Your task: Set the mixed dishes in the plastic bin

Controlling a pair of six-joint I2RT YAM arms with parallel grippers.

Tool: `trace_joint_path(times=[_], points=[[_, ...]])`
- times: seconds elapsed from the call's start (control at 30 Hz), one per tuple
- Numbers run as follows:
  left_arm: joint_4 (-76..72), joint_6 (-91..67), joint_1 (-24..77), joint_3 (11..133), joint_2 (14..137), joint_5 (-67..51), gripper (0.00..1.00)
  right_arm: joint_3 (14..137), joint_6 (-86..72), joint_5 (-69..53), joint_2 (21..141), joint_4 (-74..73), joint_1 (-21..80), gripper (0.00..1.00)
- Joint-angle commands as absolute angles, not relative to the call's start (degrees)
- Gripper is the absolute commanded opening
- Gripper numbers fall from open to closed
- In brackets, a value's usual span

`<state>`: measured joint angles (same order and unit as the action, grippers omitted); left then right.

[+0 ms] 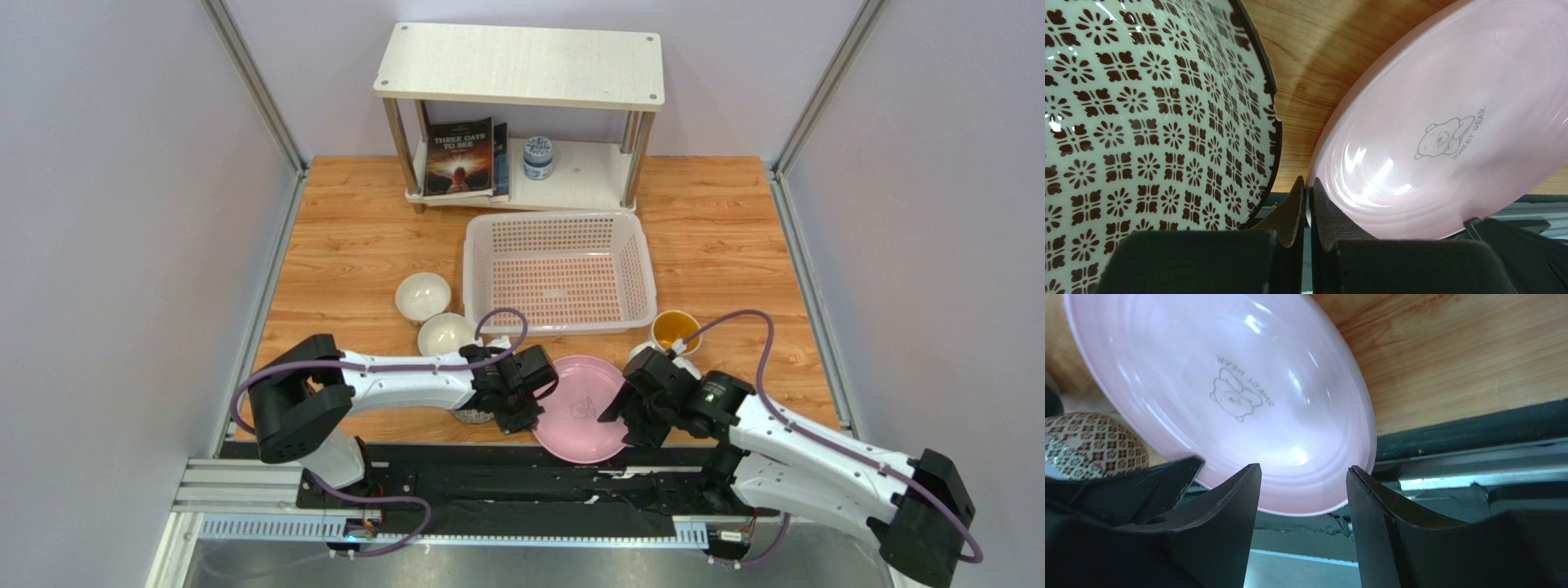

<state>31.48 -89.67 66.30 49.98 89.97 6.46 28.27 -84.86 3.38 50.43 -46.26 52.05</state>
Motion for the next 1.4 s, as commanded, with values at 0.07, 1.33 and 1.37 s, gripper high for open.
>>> trace_joint_path(times=[0.07,1.33,1.37], points=[[32.34,-88.95,65.83,51.15,90.09,6.86,0.0,31.65,-83.32,5.19,42.19,-54.84,51.77,0.59],[30.93,-80.43,65.92,52.72,88.51,1.67,0.0,18.28,-85.78,0.97,40.11,-39.7,52.47,0.0],[31.72,-78.59,66.18,53.34,88.16,2.1,0.0,19.15,-85.87,1.49,38.69,-41.81,52.99,0.0]])
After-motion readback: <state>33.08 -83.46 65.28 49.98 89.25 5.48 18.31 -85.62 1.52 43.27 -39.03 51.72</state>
